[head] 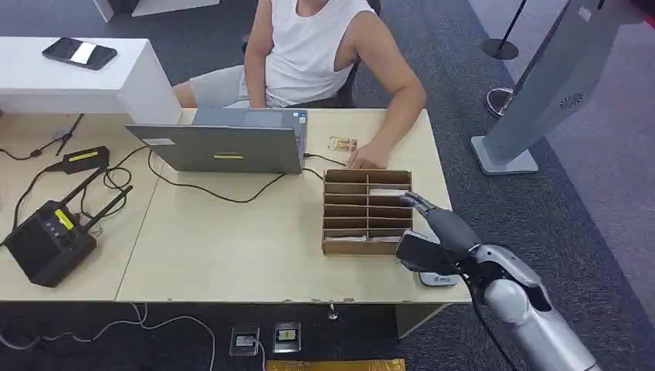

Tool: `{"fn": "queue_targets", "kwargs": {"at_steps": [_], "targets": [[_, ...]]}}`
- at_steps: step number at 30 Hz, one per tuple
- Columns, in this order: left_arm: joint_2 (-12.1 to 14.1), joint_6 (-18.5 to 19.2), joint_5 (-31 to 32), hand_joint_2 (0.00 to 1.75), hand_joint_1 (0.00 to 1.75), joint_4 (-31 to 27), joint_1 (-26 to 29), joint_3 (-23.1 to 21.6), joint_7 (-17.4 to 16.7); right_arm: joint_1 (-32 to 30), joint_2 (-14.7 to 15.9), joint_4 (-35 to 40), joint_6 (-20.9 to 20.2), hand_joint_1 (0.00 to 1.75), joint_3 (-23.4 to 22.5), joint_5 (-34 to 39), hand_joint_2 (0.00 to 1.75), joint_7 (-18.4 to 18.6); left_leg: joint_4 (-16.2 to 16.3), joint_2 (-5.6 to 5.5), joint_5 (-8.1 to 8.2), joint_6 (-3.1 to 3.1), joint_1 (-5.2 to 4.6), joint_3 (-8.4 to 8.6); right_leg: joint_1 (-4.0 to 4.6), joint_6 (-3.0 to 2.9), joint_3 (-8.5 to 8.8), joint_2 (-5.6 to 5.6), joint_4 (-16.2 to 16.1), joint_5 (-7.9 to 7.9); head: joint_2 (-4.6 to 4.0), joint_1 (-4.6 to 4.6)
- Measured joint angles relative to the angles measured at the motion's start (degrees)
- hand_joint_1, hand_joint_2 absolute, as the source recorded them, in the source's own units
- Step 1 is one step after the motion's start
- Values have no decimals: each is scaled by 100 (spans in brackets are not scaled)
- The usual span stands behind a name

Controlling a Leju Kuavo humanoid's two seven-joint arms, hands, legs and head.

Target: Pass the card to the sensor for recognition and then transmit it.

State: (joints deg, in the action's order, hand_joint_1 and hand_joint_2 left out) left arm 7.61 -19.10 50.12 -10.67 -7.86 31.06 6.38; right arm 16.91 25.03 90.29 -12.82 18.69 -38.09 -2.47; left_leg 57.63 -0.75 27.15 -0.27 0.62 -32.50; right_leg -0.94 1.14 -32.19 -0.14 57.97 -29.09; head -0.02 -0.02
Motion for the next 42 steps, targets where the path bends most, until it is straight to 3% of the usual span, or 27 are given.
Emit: {"fn": "queue_targets", "kwargs": {"at_steps": [4,10,16,25,42], "targets": [[-15,-31,-15,175,0,0,-1,59,-68,-31,-135,-63,1174,0,155,-1214,175,-6,-1,1,0,0,1,1,2,-1,0,2,0,0,0,0],[-28,-39,7,175,0,0,-3,81,-72,-199,-441,-314,2095,0,415,-1691,175,-94,-1,-1,0,-1,4,0,5,-7,1,-1,1,-5,0,2],[-37,-39,37,175,0,0,-2,98,-72,-314,-632,-606,2167,0,660,-1636,175,-144,-1,-1,0,-1,4,-1,5,-7,0,-3,0,-5,0,0],[-35,-41,77,175,0,0,0,100,-72,-320,-649,-796,2174,0,754,-1420,175,-146,-1,-1,0,-1,4,0,5,-7,0,-2,0,-5,0,0],[-46,-81,136,175,0,0,0,107,-72,-118,-660,-1464,2886,0,833,-1413,175,-63,-1,-1,0,-1,4,0,4,-7,1,-2,0,-5,0,0]]}}
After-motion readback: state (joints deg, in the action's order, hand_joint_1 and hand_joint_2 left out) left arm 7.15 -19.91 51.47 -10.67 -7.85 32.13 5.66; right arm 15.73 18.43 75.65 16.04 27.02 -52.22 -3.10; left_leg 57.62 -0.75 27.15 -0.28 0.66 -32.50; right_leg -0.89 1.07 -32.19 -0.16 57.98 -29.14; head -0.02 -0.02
